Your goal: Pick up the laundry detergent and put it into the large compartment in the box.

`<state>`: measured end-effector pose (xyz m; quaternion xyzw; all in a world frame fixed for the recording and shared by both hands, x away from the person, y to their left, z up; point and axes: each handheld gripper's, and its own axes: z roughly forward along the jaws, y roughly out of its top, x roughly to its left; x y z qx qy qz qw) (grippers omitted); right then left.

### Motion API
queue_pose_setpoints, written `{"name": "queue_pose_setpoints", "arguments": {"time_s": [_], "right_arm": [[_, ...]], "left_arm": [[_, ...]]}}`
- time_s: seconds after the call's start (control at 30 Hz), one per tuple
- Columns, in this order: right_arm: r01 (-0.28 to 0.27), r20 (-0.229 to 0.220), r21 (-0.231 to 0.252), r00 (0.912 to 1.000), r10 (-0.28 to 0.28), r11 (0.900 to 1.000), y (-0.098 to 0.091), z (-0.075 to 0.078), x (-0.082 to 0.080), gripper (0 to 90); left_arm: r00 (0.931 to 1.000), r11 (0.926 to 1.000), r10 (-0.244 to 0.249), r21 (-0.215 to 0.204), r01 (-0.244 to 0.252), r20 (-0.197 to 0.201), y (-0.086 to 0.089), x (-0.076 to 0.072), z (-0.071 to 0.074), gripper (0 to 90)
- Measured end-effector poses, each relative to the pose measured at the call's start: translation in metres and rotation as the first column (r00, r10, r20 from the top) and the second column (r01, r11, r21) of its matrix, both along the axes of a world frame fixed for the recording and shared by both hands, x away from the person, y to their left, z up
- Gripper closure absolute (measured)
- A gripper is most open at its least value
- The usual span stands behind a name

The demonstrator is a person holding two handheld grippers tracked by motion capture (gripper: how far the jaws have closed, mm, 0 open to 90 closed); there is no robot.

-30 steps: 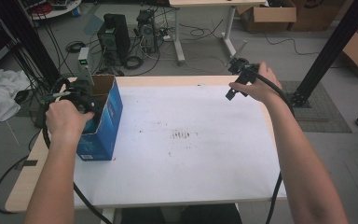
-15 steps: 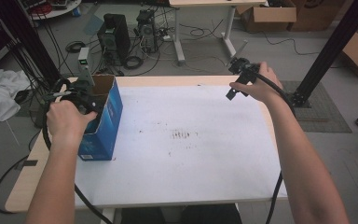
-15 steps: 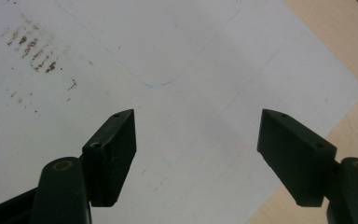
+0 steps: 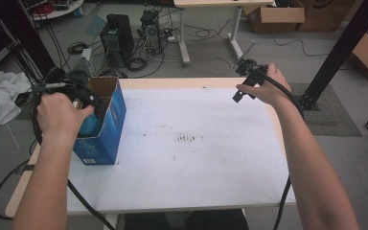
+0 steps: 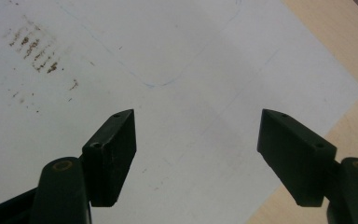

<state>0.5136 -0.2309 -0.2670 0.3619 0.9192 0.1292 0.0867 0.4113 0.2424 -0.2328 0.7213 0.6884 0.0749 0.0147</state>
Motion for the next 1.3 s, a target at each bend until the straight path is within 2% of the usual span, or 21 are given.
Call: {"name": "queue_pose_setpoints", "arguments": {"time_s": [0.27,0.37,0.5,0.6,0.77,1.03,1.17,1.3], "right_arm": [[0.003,-0.006,-0.002,1.0,-0.003,1.0,0.001,0.0,-0.001,28.1],[0.005,-0.003,-0.004,1.0,-0.005,1.0,0.001,0.002,-0.003,28.1],[0.009,-0.003,-0.004,1.0,-0.009,0.9999,0.0,0.004,-0.006,28.1],[0.002,-0.003,-0.006,1.0,-0.002,1.0,-0.001,0.004,-0.006,27.9],[0.003,-0.006,-0.01,1.0,-0.003,0.9999,0.001,0.005,-0.005,27.8],[-0.007,-0.004,-0.008,1.0,0.007,0.9999,0.003,0.007,-0.005,27.8],[-0.006,-0.001,-0.01,1.0,0.006,0.9999,0.003,0.007,-0.005,27.8],[-0.001,-0.006,-0.011,1.0,0.001,0.9999,0.003,0.007,-0.005,27.8]], "left_arm": [[0.9955,0.9964,-0.084,0.009,0.084,0.044,-0.019,-0.008,0.031,15.7],[0.9901,0.9921,-0.125,0.01,0.125,0.064,-0.032,-0.01,0.039,15.4],[0.9795,0.982,-0.189,0.009,0.188,0.071,-0.052,-0.012,0.044,15.4],[0.9688,0.9717,-0.236,0.009,0.236,0.076,-0.069,-0.014,0.045,15.3],[0.9451,0.9486,-0.316,0.012,0.316,0.083,-0.1,-0.018,0.042,15.2],[0.906,0.9087,-0.416,0.0,0.417,0.076,-0.146,-0.019,0.024,14.2],[0.8865,0.8883,-0.458,-0.007,0.459,0.067,-0.163,-0.019,0.015,13.7],[0.8697,0.8711,-0.489,-0.016,0.491,0.068,-0.177,-0.021,0.009,13.4]]}}
